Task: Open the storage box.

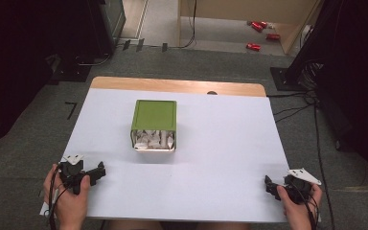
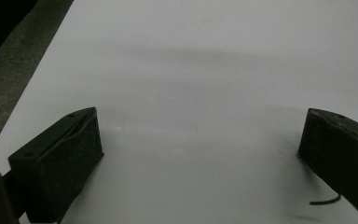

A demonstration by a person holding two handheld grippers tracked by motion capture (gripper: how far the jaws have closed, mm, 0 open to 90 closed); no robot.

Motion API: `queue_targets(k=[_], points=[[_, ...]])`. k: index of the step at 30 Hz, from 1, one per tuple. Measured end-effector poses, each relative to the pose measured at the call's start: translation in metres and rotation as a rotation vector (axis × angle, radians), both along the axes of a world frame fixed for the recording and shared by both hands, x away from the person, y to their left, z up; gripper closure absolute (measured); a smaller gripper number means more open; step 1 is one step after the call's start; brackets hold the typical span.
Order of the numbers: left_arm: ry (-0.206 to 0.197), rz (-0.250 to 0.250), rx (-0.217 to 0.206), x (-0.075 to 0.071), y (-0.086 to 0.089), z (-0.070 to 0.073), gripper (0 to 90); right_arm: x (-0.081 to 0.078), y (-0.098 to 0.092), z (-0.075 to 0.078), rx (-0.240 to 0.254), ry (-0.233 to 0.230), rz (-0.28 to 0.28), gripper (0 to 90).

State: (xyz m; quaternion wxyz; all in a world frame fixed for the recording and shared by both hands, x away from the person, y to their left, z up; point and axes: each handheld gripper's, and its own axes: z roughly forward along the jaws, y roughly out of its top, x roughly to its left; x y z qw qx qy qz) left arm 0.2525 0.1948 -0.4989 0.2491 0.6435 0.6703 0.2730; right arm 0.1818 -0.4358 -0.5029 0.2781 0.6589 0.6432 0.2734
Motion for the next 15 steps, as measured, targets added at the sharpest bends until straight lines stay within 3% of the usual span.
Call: queue_targets(k=[6,15], points=[[0.0,-0.001,0.0,0.0,0.0,0.0,0.0,-0.001,0.0,0.005,0.044,-0.003,-0.059,8.3],[-0.001,-0.001,-0.003,0.0,0.0,0.0,0.0,0.007,0.014,0.021,0.035,-0.013,-0.026,8.3]])
